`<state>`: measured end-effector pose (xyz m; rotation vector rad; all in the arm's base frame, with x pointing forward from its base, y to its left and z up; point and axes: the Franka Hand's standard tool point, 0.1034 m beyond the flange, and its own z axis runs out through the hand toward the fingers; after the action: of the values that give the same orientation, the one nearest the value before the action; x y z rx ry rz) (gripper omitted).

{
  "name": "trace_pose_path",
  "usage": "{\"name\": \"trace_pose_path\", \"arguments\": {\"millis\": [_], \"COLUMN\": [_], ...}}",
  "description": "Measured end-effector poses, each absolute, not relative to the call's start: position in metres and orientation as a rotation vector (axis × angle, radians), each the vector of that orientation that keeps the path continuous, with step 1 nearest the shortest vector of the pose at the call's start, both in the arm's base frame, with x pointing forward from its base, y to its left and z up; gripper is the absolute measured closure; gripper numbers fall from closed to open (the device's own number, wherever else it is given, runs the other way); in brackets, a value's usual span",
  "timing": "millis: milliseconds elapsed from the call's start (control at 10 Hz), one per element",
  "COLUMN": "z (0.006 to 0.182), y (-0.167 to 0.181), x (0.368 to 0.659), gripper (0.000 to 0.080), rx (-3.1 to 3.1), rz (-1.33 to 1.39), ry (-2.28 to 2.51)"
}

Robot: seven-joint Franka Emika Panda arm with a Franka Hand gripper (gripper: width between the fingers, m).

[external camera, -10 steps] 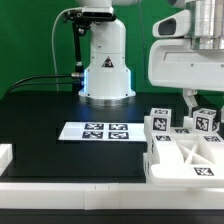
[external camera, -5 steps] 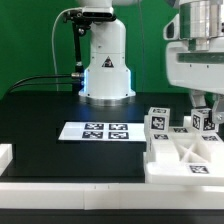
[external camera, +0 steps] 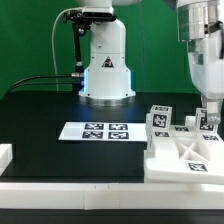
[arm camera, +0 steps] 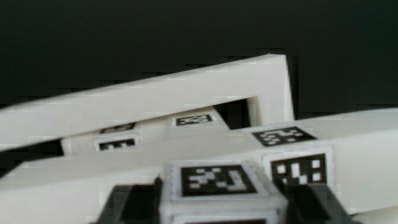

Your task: Assemble chair

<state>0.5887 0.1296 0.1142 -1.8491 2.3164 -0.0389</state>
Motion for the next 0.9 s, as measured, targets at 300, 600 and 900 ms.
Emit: {"name": "trace_pose_path", "arguments": {"millis": [300,600,900], "z": [0.114,0.120,0.145], "y": [0.130,0.131,0.130], "x": [0.588,0.589,0.581], "gripper": [0.0444,0.0183,0.0152], "rx": [-1.827,-1.888,-1.922], "rz": [-0.035,-0.033,-0.027], "ry": [2.334,2.278,2.196]}}
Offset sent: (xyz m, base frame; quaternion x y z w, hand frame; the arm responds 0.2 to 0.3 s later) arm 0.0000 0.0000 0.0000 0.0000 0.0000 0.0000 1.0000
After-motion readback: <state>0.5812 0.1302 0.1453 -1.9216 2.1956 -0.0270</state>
